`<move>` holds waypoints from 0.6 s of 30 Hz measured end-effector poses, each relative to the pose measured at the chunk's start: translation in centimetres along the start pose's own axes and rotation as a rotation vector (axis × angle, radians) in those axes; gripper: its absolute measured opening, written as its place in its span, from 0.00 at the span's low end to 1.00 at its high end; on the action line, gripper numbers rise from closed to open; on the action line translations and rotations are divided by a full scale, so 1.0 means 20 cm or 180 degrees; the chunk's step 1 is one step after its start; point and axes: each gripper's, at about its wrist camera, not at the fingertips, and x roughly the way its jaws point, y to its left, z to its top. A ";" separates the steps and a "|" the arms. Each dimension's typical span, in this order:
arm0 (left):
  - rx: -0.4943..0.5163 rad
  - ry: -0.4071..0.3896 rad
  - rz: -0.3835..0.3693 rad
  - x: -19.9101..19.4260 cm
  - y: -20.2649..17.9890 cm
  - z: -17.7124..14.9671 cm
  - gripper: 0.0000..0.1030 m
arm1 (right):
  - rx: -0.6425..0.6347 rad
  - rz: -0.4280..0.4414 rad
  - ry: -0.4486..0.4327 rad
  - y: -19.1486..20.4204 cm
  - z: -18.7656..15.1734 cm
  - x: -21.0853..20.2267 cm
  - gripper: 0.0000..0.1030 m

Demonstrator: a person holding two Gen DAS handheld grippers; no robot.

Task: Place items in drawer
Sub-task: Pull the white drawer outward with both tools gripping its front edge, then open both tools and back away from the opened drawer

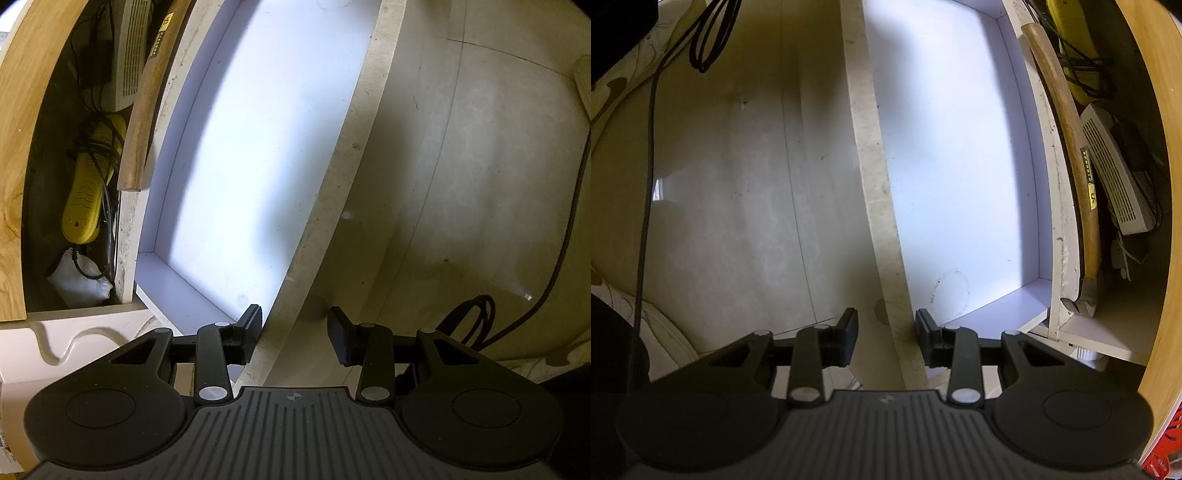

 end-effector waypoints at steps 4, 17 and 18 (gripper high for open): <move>0.0073 -0.0015 0.0189 0.01 -0.02 0.00 0.64 | 0.0068 0.0021 -0.0083 0.01 0.00 0.00 0.72; 0.0052 -0.0061 0.0281 -0.01 -0.03 0.03 0.77 | 0.0363 0.0014 -0.0236 -0.01 0.03 0.06 1.00; 0.0022 -0.0058 0.0267 -0.01 -0.02 0.03 0.77 | 0.0413 0.0034 -0.0232 -0.01 0.03 0.06 1.00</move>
